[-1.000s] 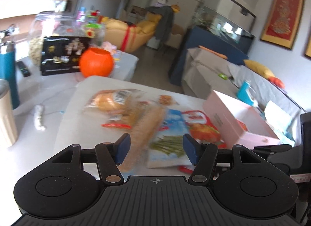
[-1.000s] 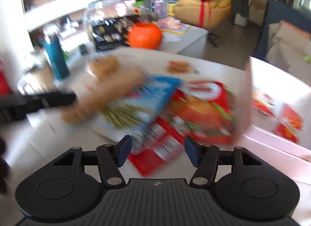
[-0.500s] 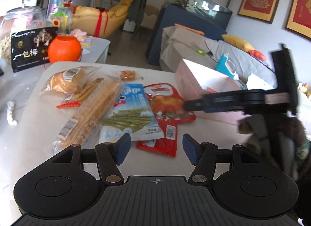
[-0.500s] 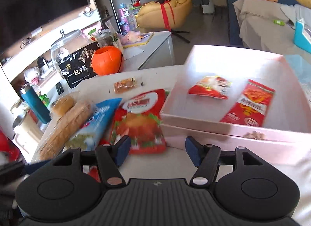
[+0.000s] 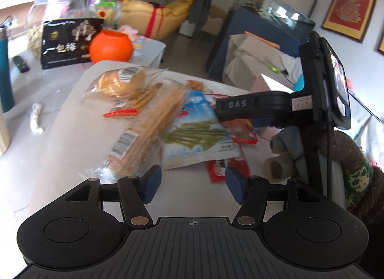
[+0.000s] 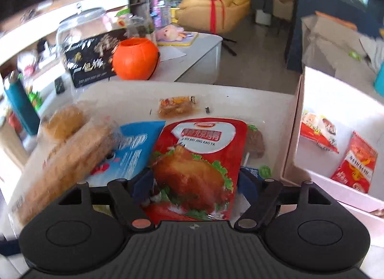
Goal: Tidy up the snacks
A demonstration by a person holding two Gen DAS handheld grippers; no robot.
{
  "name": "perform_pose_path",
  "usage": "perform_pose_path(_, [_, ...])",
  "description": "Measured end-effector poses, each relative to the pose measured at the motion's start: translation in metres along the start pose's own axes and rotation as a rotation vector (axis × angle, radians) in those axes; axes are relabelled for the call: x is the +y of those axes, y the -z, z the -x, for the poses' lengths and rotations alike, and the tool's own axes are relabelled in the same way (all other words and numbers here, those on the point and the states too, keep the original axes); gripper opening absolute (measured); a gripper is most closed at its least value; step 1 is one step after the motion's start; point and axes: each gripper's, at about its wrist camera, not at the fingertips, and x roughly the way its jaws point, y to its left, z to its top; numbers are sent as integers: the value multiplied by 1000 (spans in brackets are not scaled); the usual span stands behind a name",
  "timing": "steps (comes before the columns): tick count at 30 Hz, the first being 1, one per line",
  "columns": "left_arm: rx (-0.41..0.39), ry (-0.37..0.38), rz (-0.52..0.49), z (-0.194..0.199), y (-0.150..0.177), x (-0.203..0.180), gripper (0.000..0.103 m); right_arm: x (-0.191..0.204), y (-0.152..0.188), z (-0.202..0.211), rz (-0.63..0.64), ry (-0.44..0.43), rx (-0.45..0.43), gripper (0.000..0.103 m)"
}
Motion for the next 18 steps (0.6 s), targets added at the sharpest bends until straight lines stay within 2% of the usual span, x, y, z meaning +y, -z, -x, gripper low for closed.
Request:
perform_pose_path(1, [0,-3,-3,2,0,1,64,-3,-2,-2,-37,-5,14,76])
perform_pose_path(3, [-3,-5,-11,7,0,2,64,0,0,-1,-5,9,22,69])
perform_pose_path(6, [-8,2,-13,11,-1,5,64,6,16,14,106,26,13,45])
perform_pose_path(8, [-8,10,-14,10,-1,3,64,1,28,28,119,3,30,22])
perform_pose_path(10, [0,30,-25,7,-4,-3,64,-10,41,43,111,-32,51,8])
perform_pose_path(13, [2,76,-85,3,-14,-22,64,-26,60,65,105,-32,58,6])
perform_pose_path(16, [-3,122,-164,-11,-41,-43,64,-42,79,84,117,-26,35,7])
perform_pose_path(18, [7,121,-184,-32,-66,-51,64,-52,88,92,129,-15,4,14])
